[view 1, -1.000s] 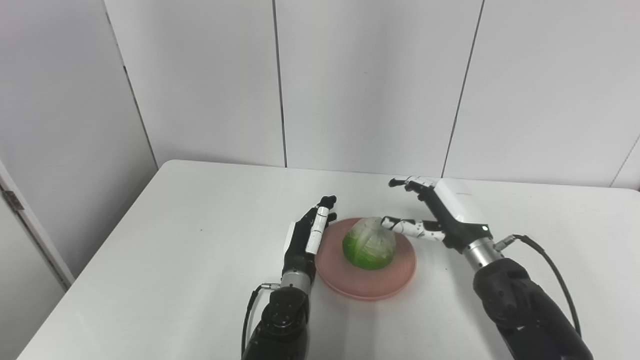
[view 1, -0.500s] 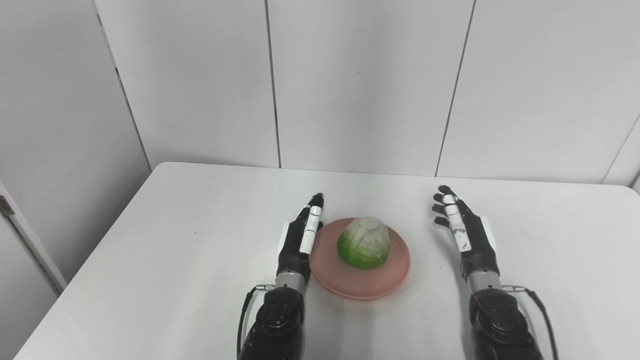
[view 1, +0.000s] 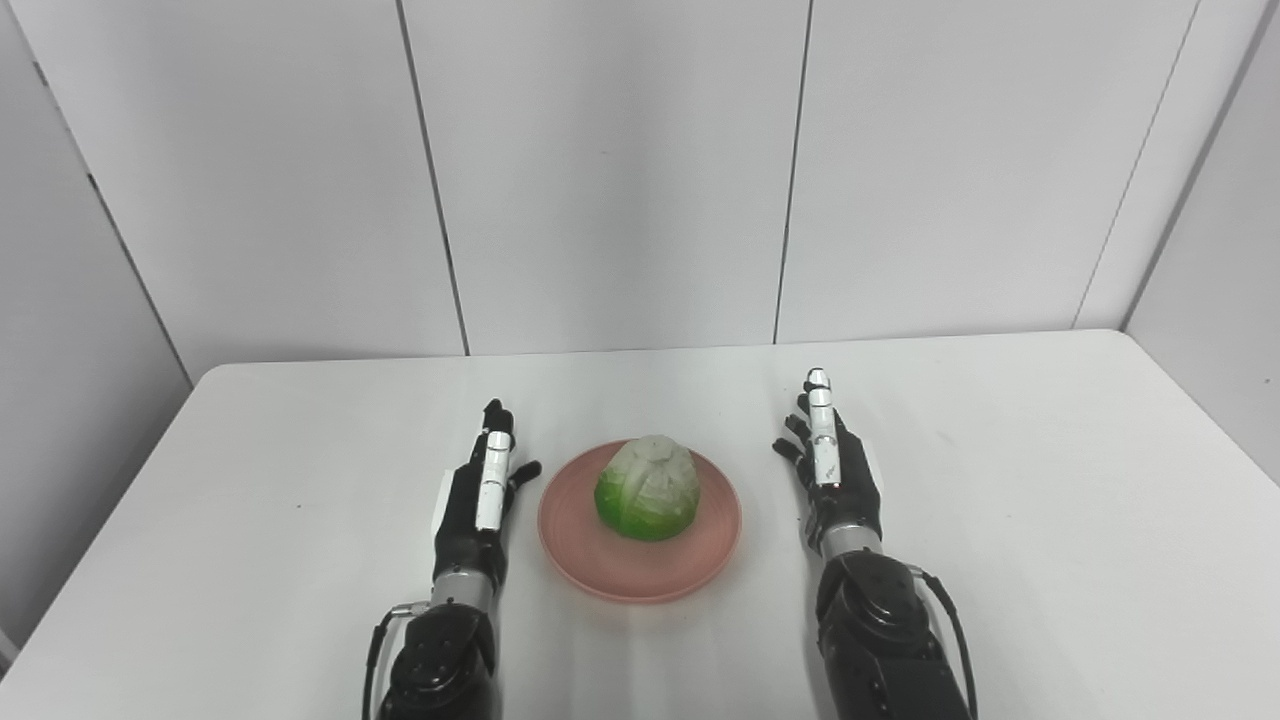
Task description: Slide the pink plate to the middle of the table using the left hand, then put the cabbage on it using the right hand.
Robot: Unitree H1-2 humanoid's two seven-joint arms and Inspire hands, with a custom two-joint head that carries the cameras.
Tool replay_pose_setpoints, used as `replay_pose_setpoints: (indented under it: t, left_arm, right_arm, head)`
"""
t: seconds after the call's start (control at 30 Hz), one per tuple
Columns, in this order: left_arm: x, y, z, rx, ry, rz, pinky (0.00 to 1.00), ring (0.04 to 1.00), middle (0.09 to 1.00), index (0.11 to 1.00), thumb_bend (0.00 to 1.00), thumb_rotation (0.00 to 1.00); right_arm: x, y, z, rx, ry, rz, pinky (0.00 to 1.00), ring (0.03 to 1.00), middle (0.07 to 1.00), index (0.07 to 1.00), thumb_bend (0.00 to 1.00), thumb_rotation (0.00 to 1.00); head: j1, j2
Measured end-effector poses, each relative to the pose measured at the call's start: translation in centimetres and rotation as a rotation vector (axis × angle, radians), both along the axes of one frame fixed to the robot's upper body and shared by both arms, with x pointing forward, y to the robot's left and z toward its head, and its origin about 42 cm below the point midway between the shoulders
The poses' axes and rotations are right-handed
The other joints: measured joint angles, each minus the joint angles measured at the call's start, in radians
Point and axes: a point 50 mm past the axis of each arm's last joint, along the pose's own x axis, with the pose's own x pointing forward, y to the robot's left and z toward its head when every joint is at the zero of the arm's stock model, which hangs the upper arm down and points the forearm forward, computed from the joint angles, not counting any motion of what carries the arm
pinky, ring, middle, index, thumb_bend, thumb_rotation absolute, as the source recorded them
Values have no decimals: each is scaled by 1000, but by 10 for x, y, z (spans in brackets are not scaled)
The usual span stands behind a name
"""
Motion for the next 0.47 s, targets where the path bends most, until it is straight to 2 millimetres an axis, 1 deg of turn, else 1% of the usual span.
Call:
replay_pose_setpoints:
  t: [0.1,0.17,0.27,0.33,0.47]
  left_arm:
    - [0,0,-1,-3,2,2,1000,1000,1000,1000,779,963]
    - [0,-2,-1,-6,2,3,1000,1000,1000,1000,780,962]
    - [0,-5,-1,-14,3,3,1000,1000,1000,1000,796,954]
    - [0,-6,-2,-16,5,4,1000,1000,1000,1000,798,955]
    - [0,-8,-1,-16,6,6,1000,1000,1000,1000,801,953]
  right_arm:
    - [0,-1,0,0,0,1,940,950,953,929,780,1000]
    - [0,-1,0,-5,-1,4,933,948,956,928,787,1000]
    - [0,-3,0,-9,-2,9,936,957,967,934,792,1000]
    - [0,-5,-1,-5,-2,12,940,960,969,932,789,1000]
    - [-1,-10,-2,-6,-4,21,948,963,971,937,801,1000]
  head:
    - [0,0]
    - [11,8]
    - [18,9]
    - [38,12]
    - [54,17]
